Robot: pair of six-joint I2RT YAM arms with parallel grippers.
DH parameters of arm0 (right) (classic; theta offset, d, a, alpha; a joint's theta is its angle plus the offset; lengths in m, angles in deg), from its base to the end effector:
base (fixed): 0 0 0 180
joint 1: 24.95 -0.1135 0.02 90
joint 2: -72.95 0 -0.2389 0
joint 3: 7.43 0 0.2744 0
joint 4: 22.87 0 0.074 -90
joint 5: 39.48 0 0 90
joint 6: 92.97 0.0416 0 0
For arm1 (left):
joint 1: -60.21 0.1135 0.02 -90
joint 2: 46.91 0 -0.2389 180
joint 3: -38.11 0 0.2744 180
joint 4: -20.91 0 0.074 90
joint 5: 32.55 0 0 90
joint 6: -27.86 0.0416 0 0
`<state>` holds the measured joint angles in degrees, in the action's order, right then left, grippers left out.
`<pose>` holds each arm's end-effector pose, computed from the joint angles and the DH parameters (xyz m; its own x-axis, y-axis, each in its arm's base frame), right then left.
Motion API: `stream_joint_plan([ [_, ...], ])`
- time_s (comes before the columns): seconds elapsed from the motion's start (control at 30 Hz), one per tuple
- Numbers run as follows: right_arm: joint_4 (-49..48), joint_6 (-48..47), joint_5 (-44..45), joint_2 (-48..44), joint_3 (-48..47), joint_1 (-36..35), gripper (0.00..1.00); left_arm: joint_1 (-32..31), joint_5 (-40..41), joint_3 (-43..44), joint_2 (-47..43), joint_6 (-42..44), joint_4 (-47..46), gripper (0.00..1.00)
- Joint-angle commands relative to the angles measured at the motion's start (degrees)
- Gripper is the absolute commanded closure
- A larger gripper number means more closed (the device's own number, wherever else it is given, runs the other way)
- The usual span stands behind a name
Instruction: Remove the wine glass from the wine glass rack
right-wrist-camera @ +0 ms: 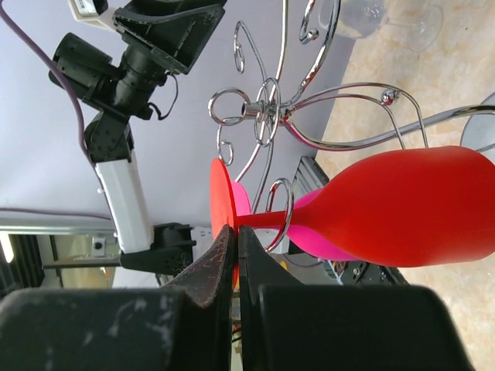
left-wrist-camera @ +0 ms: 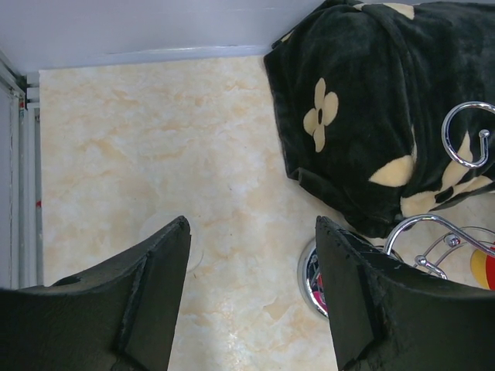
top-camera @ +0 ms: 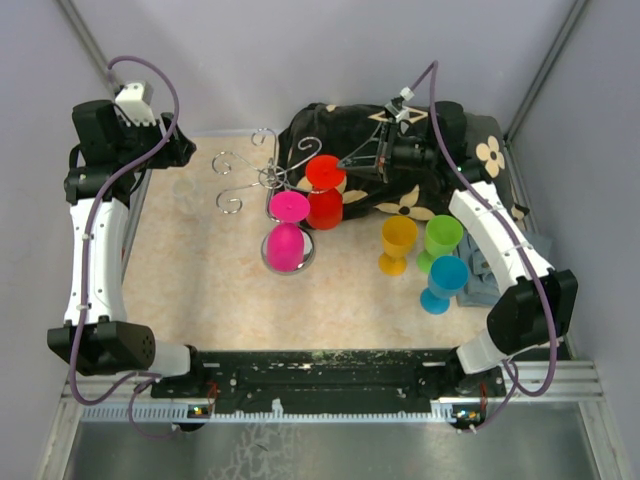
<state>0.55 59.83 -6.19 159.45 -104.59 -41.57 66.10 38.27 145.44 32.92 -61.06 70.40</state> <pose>0.3441 0.1390 0.3813 -0.9312 0.2315 -0.2816 -0.2406 0.1900 0.9518 0.3259 0.0199 0.4329 -0.3685 -0.0201 -0.9294 0.2131 0.9713 -0.1055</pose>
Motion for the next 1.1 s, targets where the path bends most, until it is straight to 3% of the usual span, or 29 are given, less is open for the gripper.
stream_joint_plan([
  [0.0, -0.39, -0.5, -1.64, -2.71, -1.48, 0.19, 1.0, 0.21, -1.38, 0.81, -0.65, -0.56, 0.22, 0.29],
  [0.53, 3.13, -2.47, -1.57, -1.41, -3.42, -2.83, 1.0, 0.16, -2.03, 1.2, 0.21, -0.25, -0.08, 0.3],
  [1.07, -2.14, 0.13, 0.35, 3.27, -6.51, -4.69, 1.0, 0.17, -1.57, 1.0, -0.14, -0.06, -0.03, 0.3],
])
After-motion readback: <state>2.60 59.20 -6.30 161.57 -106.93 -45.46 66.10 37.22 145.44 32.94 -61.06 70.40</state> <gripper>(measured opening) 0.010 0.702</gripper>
